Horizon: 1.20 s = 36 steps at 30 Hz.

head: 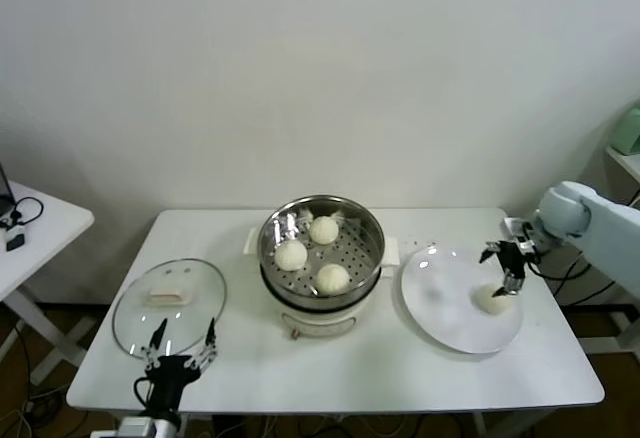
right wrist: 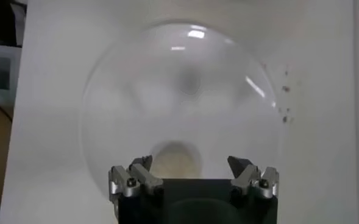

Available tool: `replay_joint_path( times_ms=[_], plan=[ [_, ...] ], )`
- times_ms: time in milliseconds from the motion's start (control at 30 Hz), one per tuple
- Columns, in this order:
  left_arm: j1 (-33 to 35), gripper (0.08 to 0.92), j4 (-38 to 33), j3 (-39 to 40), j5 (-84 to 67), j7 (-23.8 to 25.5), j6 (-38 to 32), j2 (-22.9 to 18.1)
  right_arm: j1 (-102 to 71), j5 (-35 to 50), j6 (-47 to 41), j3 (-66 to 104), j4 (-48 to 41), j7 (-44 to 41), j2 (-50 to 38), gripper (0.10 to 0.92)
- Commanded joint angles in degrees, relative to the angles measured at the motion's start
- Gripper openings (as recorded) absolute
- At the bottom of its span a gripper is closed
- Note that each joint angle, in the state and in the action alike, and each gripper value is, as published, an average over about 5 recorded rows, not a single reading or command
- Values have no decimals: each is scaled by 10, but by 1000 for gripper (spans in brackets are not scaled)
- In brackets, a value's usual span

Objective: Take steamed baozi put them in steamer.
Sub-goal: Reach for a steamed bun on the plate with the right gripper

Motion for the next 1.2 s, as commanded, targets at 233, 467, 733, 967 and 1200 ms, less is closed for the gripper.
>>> replay_joint_path(
  times_ms=[233, 467, 733, 967, 1200],
  plan=[
    [3, 823, -2, -1, 3, -1, 1, -3, -91, -51, 3, 75, -121, 2, 65, 823],
    [1, 823, 3, -3, 2, -1, 0, -3, -91, -58, 5, 72, -134, 1, 82, 823],
    [-1, 823, 6, -3, 1, -1, 0, -4, -91, -62, 4, 74, -143, -3, 89, 823],
    [-4, 823, 7, -2, 2, -1, 0, -6, -89, -56, 2, 73, -138, -6, 85, 775],
    [-7, 823, 6, -1, 3, -2, 2, -8, -79, -45, 1, 69, -131, -5, 77, 658]
  ],
)
